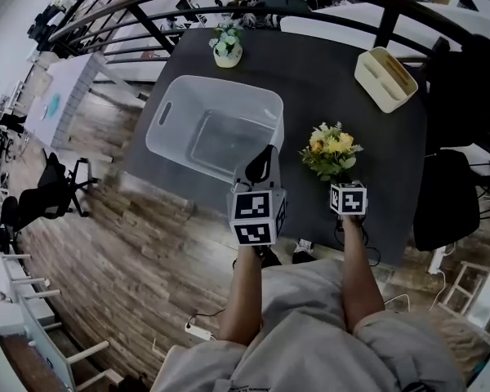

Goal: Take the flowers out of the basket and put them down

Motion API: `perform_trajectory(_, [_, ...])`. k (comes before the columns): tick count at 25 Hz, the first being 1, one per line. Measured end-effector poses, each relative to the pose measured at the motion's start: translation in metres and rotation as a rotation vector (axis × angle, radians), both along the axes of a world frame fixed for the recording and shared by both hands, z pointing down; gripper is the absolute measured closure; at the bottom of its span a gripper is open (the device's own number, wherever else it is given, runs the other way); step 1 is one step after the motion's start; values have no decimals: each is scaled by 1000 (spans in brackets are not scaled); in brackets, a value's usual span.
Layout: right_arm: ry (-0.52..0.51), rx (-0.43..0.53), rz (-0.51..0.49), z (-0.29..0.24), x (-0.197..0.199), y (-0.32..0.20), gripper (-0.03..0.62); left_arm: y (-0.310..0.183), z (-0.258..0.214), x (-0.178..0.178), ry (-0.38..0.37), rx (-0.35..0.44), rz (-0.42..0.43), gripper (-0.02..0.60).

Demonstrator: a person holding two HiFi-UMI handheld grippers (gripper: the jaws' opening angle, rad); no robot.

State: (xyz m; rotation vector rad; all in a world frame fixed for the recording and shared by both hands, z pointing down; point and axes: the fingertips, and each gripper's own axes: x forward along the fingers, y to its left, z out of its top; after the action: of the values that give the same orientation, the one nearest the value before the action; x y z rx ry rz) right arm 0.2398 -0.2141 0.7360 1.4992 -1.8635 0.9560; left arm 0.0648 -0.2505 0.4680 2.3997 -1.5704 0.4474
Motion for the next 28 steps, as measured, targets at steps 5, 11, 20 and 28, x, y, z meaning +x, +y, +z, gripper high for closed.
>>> perform_trajectory(5, [24,22,-41,1,1,-2,505,19,9,-14,-11,-21,-35,555])
perform_trajectory(11, [15,5,-80,-5,-4,9,332,39,8,-22,-10,-23,-33,555])
perform_trajectory(20, [50,131,-61,-57,1,43,327,87,7,-31,8,-24,-60,555])
perform_trajectory(28, [12,276,-123,-106,-15,121,362,174,34,-27,37,-81,-109,555])
